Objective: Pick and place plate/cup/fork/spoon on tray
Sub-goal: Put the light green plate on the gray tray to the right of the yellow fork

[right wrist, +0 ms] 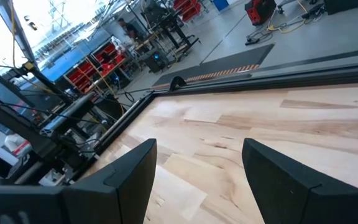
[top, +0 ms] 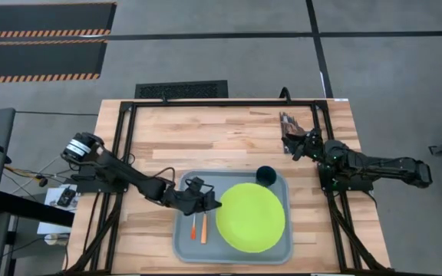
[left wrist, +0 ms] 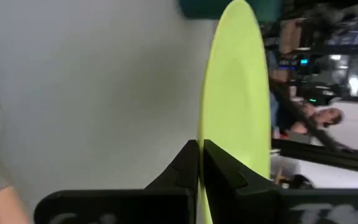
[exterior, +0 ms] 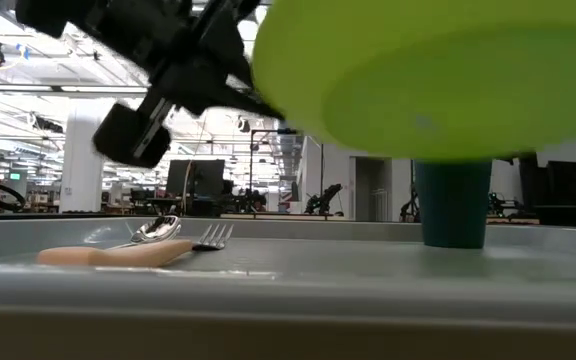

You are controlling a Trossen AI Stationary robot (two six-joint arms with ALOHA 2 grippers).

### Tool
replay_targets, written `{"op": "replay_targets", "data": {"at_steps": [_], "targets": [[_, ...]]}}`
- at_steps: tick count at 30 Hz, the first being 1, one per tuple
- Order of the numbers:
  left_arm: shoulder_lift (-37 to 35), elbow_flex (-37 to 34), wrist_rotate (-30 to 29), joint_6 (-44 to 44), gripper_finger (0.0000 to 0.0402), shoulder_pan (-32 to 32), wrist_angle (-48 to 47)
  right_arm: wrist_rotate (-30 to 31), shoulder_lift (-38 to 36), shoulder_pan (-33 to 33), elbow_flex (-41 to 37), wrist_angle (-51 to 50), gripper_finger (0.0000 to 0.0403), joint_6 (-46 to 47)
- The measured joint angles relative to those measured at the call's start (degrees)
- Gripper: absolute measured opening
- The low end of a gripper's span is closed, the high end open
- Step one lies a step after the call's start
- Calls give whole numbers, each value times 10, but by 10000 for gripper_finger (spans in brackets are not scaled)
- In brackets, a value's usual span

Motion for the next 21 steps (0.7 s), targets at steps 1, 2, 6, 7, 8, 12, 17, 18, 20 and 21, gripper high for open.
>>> {"op": "replay_targets", "data": {"at_steps": [1, 2, 6, 7, 8, 12, 17, 18, 20, 21], "targets": [[8, 0, 4, -5, 0, -1, -1, 0, 0, 0, 0, 0, 264, 0], [18, 3, 7, -5, 0, -1, 3, 0, 0, 0, 0, 0, 264, 0], [38, 8, 13, -3, 0, -1, 41, -1, 0, 0, 0, 0, 264, 0], [39, 9, 11, -3, 0, -1, 47, -1, 0, 0, 0, 0, 264, 0], [41, 10, 10, -5, 0, -1, 49, -1, 0, 0, 0, 0, 264, 0], [49, 8, 6, -10, 0, -1, 51, -1, 0, 0, 0, 0, 264, 0], [58, 9, 11, -26, 0, -3, 60, -1, 0, 0, 0, 0, 264, 0], [61, 9, 11, -28, 0, -3, 59, -1, 0, 0, 0, 0, 264, 0], [64, 8, 12, -29, 0, -3, 56, -1, 0, 0, 0, 0, 264, 0], [65, 8, 13, -32, 0, -3, 60, -1, 0, 0, 0, 0, 264, 0]]}}
